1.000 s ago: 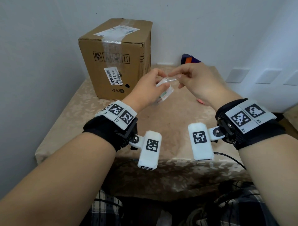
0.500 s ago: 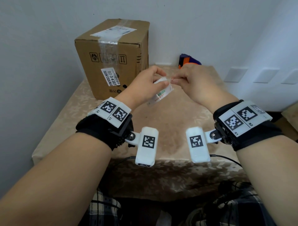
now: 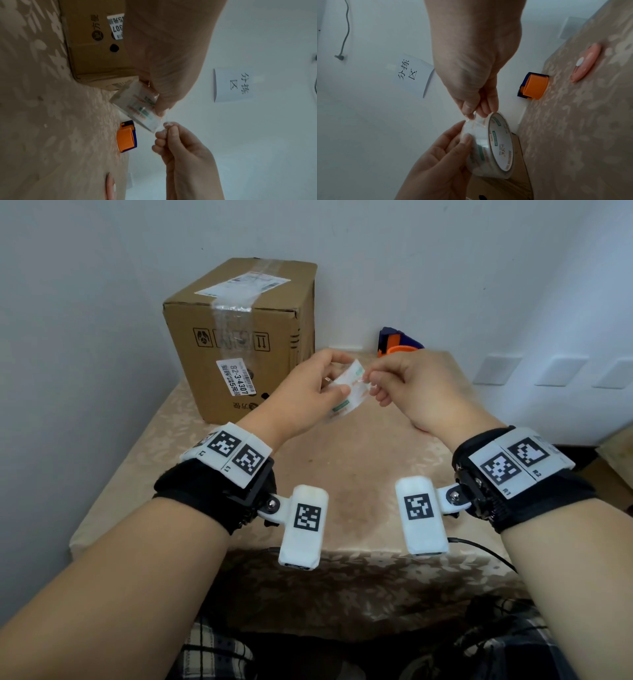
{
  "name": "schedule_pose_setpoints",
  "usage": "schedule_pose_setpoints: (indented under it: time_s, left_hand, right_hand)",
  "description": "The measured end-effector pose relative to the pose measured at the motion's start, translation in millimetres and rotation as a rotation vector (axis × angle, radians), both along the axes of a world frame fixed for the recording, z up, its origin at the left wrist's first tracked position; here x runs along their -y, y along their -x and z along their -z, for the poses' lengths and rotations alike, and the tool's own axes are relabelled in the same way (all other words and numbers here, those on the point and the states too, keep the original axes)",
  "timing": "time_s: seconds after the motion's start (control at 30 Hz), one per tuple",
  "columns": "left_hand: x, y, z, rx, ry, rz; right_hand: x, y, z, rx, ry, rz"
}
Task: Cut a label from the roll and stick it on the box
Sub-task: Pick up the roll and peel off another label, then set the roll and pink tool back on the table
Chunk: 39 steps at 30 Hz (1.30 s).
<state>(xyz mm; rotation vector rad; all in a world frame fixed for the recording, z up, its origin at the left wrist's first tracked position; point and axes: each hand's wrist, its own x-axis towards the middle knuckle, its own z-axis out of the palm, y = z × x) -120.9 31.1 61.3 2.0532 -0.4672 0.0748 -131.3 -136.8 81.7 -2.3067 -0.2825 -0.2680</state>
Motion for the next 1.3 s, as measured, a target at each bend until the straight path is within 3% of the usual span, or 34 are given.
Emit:
schedule_pose_setpoints:
  time_s: [0.13,0.27,0.37,0.43,0.53,0.63,0.67,0.73,0.83,0.97,1.13,1.23,1.3]
  left_hand:
    - [12,-5,-3,0.069,-0.188,-0.086]
    - [12,-17,-7,0.146,-0.433,-0.163]
    - [11,-18,-6,0.211,-0.508,-0.139]
    - [13,-17,-7,0.325,-0.566,-0.083]
    - [14,-14,-16,0.553,-0.685,0.019]
    - [2,-20,-29,0.848,-0.887,-0.192]
    - [-4,-24,-35,0.839,-0.946,-0.265]
    - [-18,-32,-49,0.64,-1.092,-0.34]
    - [-37,-47,-54,0.444,-1.152,-0.387]
    - [-41,-60,-50,0.415,-1.151,-0.468]
    - [-41,-70,-47,0.473,-1.095,-0.438]
    - [-24,-71,-35,0.654,-1.066,-0.285]
    - [-5,-74,-23,0.663,-1.068,-0.11]
  right_hand:
    - [3,-10,9,-0.055,0.05,0.059]
    - [9,-18,16,-0.157,-0.296,0.098]
    - [6,-16,11,-0.355,-0.632,0.099]
    - [-1,-19,9,-0.472,-0.748,0.12]
    - [-12,-25,11,-0.454,-0.798,0.182]
    - [-16,-31,9,-0.399,-0.869,0.209]
    - [-15,-33,8,-0.383,-0.888,0.215]
    - [-14,-37,7,-0.373,-0.926,0.205]
    - [-13,-46,9,-0.408,-0.969,0.193]
    - [-15,-58,11,-0.411,-0.948,0.245]
    - [-18,-77,15,-0.385,-0.869,0.288]
    - [-21,-93,18,-0.404,-0.856,0.291]
    - [-21,-101,19,-0.404,-0.846,0.263]
